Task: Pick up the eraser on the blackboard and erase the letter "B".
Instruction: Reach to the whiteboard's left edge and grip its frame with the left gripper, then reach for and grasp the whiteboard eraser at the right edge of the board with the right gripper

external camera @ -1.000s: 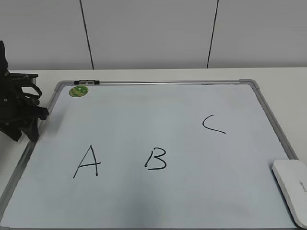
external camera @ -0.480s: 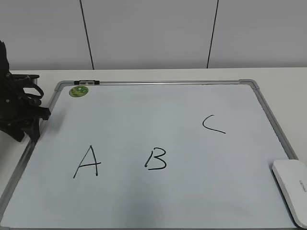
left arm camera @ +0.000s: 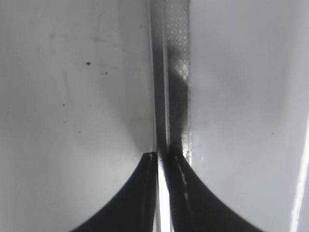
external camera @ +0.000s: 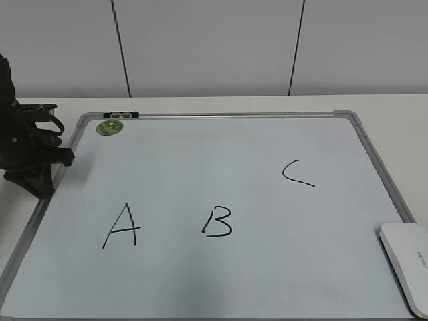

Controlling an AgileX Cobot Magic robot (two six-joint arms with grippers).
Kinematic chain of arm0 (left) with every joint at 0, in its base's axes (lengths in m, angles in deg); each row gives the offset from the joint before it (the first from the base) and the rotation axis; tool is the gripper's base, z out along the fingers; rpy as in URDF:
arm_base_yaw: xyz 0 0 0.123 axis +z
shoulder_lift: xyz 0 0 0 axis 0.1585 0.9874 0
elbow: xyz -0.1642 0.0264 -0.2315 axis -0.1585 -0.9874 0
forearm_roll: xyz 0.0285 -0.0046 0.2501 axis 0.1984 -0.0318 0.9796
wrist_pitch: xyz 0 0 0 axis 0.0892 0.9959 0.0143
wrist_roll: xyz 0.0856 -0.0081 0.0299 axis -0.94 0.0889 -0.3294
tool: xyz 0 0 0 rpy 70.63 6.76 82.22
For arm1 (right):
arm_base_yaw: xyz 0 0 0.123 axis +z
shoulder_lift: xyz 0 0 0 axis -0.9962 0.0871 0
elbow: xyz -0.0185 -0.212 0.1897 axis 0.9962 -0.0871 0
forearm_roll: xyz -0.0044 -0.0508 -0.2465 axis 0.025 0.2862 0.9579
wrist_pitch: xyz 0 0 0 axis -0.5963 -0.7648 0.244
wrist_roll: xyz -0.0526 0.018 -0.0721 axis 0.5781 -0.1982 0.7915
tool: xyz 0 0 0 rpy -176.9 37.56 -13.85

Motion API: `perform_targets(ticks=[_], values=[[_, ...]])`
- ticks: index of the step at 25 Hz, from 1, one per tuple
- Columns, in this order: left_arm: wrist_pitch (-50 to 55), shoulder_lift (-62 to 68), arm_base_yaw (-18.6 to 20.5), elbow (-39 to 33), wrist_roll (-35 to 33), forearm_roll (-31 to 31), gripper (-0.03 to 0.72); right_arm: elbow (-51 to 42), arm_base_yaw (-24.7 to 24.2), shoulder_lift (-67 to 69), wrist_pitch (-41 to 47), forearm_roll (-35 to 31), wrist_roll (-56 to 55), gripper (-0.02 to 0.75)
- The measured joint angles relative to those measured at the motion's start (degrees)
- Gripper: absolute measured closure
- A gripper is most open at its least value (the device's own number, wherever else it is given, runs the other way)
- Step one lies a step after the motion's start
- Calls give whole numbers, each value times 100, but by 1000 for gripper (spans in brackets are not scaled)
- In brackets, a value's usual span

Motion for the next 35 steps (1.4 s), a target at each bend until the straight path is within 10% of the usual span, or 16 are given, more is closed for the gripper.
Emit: perform_targets(ticks=[20,35], values=[[12,10,0,13,0,-73,644,763,122,3926,192,-969,817,234],[34,10,0,13,0,-86,644,786,274,6361,-932,-973,835,74]])
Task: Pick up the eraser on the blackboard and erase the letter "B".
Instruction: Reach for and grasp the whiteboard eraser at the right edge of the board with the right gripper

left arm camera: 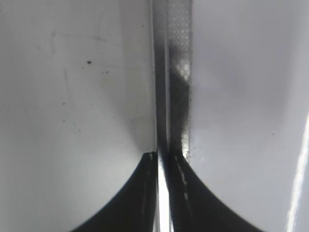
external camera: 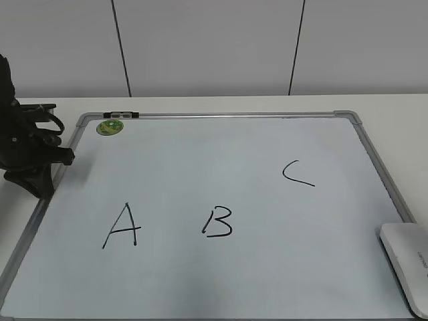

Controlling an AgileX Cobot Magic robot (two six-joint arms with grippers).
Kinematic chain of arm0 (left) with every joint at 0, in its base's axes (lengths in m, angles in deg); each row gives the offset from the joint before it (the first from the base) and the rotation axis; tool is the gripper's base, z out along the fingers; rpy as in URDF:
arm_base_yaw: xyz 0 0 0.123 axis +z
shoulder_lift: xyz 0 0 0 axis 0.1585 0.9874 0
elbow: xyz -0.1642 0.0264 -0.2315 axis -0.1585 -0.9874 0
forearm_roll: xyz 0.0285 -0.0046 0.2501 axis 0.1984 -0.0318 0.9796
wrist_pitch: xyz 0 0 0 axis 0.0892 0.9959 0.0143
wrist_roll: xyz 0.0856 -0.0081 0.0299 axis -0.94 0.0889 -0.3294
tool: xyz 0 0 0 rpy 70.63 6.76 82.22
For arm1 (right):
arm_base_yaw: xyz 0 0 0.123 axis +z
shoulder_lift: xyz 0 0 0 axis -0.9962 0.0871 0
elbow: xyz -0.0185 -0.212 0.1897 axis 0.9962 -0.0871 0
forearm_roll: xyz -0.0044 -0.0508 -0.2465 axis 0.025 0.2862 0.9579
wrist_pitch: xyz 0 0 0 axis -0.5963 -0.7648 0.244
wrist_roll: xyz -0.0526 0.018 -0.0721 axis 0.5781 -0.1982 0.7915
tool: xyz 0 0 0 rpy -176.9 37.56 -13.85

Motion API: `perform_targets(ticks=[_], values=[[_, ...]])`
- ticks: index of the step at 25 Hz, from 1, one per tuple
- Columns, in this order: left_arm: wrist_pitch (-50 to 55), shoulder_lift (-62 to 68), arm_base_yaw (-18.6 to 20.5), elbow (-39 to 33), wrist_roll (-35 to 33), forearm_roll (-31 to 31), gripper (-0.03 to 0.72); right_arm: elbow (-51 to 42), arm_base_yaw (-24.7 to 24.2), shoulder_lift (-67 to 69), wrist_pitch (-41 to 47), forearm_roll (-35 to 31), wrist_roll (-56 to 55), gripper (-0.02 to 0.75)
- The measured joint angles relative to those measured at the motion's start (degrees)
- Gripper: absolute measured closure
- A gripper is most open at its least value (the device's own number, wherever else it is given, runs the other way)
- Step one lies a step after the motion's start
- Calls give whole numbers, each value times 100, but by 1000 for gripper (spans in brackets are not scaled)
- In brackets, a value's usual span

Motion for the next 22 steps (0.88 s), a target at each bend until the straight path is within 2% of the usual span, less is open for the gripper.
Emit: perform_targets(ticks=[12,22], values=[[22,0,0,3,0,-11,644,28,0,1405,-996,386,-459,75],[32,0,0,12,0,-11,644,686,0,2233,-1106,390,-496,76]])
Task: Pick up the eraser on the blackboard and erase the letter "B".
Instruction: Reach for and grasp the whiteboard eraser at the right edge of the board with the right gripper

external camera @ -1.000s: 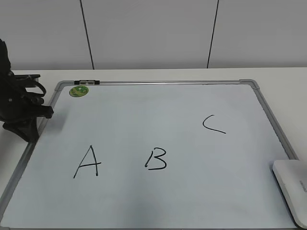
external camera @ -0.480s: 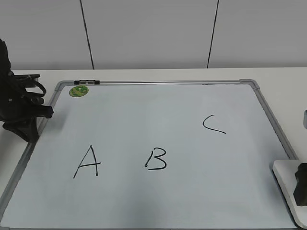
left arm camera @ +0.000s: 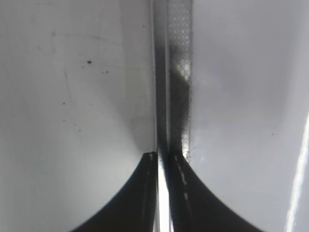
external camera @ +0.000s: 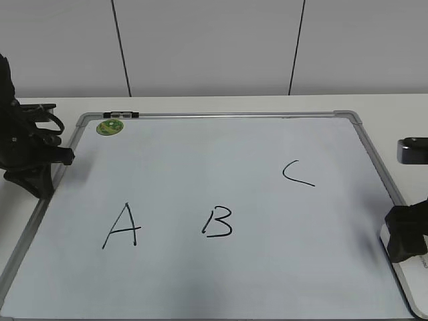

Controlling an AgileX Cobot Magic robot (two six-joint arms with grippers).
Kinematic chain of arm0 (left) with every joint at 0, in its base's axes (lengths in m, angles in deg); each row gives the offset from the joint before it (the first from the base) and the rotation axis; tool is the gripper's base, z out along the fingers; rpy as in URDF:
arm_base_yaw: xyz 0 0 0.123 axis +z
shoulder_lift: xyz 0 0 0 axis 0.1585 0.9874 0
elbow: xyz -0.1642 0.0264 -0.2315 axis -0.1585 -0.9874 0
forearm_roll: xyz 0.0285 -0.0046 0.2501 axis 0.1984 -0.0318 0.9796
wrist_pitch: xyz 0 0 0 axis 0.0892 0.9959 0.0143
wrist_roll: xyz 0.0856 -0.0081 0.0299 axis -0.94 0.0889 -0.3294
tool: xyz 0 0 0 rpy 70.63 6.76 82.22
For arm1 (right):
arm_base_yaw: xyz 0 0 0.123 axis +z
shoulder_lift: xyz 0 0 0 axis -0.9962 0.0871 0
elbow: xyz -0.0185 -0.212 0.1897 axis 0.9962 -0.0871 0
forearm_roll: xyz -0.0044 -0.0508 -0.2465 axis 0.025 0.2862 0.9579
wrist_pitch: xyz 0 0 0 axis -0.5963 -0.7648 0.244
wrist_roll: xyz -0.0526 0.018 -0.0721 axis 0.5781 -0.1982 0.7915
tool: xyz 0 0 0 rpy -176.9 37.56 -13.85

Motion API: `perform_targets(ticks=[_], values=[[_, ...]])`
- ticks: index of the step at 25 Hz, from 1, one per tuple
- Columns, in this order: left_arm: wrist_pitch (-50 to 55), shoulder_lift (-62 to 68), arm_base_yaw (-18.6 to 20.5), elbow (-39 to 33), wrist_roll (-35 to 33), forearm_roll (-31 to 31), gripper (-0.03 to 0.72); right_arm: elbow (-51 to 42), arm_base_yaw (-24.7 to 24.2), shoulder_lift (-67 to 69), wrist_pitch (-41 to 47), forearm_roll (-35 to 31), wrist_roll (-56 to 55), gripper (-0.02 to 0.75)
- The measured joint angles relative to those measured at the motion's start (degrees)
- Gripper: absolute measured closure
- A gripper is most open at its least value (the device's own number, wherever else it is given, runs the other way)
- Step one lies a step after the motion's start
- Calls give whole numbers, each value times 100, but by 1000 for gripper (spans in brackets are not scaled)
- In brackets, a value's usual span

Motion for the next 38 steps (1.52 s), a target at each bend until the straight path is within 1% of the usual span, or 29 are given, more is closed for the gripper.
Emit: perform_targets(ticks=[9,16,26,29,34,38], values=[[0,0,0,0,0,0,644,71,0,400,-32,70,-120,76],[0,0,0,0,0,-10,644,83,-172,447,-74,91,-147,76],[0,0,0,0,0,-21,645,145,-172,867,-94,91,-146,83],[0,0,0,0,0,-21,645,145,-172,940,-99,91,-146,101],[0,0,0,0,0,-21,645,145,-172,966,-99,91,-146,194],[0,0,0,0,0,-21,645,145,-172,966,-108,91,-146,206]])
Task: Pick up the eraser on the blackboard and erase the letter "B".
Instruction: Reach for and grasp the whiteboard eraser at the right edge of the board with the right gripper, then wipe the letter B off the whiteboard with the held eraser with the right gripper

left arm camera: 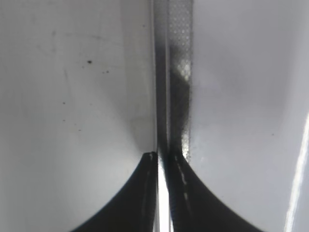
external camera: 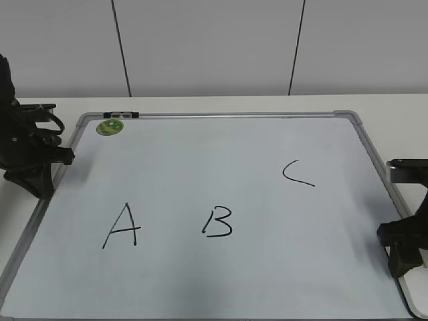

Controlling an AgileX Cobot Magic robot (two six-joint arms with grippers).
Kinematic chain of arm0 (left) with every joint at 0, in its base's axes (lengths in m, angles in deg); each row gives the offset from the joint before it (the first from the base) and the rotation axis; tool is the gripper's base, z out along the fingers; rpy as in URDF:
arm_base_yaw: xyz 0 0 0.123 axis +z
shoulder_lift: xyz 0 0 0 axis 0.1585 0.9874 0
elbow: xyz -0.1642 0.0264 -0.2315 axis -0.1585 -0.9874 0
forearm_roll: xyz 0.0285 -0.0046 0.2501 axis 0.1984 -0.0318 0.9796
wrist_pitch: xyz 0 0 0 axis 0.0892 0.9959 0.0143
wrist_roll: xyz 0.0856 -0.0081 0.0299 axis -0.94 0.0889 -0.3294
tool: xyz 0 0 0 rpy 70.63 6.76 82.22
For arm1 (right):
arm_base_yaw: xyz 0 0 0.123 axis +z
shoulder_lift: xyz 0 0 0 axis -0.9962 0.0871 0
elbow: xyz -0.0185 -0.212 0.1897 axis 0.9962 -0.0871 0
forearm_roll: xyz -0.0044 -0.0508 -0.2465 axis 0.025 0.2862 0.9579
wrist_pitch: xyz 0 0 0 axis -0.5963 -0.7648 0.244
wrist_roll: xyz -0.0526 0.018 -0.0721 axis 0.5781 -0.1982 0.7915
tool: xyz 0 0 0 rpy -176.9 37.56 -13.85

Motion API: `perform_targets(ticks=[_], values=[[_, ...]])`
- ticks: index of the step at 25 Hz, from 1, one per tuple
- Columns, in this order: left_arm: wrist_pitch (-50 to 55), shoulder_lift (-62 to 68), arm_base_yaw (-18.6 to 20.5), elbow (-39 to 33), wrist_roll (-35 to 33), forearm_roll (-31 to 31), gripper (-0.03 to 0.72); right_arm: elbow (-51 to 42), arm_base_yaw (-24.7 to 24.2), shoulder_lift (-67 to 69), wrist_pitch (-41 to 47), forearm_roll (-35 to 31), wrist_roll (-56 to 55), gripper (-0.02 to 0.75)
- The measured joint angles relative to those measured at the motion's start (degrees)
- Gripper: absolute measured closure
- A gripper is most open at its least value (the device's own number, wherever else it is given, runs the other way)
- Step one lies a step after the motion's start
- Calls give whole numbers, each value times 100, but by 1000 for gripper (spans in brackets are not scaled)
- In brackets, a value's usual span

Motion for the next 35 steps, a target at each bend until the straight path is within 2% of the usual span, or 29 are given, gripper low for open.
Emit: perform_targets(ticks=[14,22,26,35], values=[[0,0,11,0,0,-84,645,23,0,9,18,-118,0,208],[0,0,10,0,0,-99,645,1134,39,13,1206,-428,171,208],[0,0,10,0,0,-99,645,1711,353,70,1562,-579,311,209],[0,0,10,0,0,-108,645,3118,1393,1085,2409,-623,409,209]])
